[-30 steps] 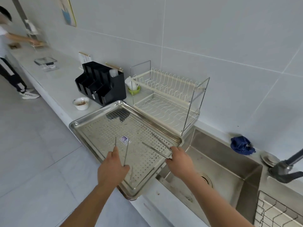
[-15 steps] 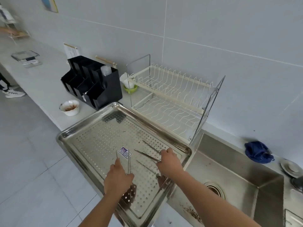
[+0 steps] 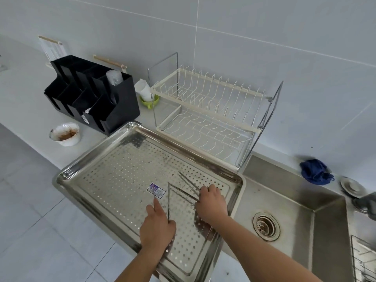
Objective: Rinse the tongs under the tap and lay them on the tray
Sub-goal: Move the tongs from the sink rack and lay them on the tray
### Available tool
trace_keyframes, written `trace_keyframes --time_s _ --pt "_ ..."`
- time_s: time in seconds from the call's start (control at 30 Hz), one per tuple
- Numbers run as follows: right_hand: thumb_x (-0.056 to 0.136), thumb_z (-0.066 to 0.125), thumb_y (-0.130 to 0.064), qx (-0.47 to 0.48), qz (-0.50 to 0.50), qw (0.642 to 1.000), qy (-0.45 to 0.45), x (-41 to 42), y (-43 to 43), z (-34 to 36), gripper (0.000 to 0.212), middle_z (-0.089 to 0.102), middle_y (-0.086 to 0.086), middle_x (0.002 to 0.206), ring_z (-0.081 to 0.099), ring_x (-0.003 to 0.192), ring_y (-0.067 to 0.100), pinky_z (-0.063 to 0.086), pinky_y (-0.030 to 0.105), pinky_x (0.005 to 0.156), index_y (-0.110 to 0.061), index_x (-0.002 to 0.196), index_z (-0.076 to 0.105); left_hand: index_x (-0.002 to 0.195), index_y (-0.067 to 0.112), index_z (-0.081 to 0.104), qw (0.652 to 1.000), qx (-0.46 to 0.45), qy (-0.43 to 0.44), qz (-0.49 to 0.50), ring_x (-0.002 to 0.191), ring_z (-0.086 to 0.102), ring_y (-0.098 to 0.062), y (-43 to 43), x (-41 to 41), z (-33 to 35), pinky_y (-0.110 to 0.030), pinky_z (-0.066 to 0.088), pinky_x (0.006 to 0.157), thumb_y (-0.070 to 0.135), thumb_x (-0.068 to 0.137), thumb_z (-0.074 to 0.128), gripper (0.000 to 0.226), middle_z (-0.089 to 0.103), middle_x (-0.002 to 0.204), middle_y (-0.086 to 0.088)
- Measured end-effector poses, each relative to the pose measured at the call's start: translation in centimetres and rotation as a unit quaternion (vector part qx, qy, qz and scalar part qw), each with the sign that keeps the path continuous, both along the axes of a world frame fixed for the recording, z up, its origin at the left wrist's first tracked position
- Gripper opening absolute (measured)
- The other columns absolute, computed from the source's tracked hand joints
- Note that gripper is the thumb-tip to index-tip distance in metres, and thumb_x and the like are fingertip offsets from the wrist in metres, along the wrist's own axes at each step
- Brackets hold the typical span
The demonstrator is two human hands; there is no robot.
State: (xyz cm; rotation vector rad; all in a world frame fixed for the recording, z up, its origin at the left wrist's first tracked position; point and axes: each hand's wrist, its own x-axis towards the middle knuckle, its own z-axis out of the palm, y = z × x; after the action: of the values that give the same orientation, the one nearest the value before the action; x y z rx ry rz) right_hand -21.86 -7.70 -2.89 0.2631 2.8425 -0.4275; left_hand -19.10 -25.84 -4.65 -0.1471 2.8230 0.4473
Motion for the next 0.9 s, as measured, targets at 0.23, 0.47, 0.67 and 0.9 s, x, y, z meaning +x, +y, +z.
trace_keyframes --time_s 0.23,0.47,0.67,0.9 --pt "0.094 0.057 -0.025 -0.001 -0.005 1.000 -0.019 0.5 -0.4 -0.6 0.033 0.051 0.010 0.124 0.049 0.115 0.030 0.048 0.042 0.097 -0.013 0.125 0.051 0.157 0.008 0.015 1.000 -0.007 0.011 -0.008 0.084 0.056 -0.013 -0.7 0.3 0.0 -0.023 0.049 0.061 0.052 0.086 0.062 0.095 0.040 0.123 -0.007" --pt "0.094 0.058 -0.035 -0.003 -0.013 1.000 0.008 0.8 -0.4 0.3 0.038 0.053 0.007 0.126 0.048 0.117 0.028 0.048 0.041 0.098 -0.015 0.126 0.052 0.149 0.015 0.039 0.988 -0.072 0.099 -0.095 0.117 0.048 -0.025 -0.6 -0.8 1.5 -0.036 0.046 0.092 0.049 0.084 0.059 0.076 0.049 0.135 -0.010" --pt "0.094 0.059 -0.038 -0.002 -0.042 0.998 0.045 1.6 0.3 2.0 0.042 0.054 0.006 0.127 0.048 0.120 0.028 0.048 0.040 0.100 -0.016 0.129 0.051 0.156 0.018 0.021 0.975 -0.063 0.122 -0.176 0.134 0.040 -0.026 0.3 -2.3 3.0 -0.039 0.042 0.103 0.052 0.091 0.050 0.079 0.038 0.151 -0.010" --pt "0.093 0.062 -0.040 -0.020 -0.113 0.989 0.094 4.6 1.6 3.7 0.052 0.053 0.005 0.132 0.047 0.126 0.029 0.044 0.041 0.104 -0.017 0.138 0.049 0.154 0.016 0.024 0.954 -0.042 0.150 -0.255 0.126 0.048 -0.027 2.3 -2.8 4.2 -0.044 0.047 0.100 0.055 0.087 0.056 0.084 0.045 0.143 -0.012"
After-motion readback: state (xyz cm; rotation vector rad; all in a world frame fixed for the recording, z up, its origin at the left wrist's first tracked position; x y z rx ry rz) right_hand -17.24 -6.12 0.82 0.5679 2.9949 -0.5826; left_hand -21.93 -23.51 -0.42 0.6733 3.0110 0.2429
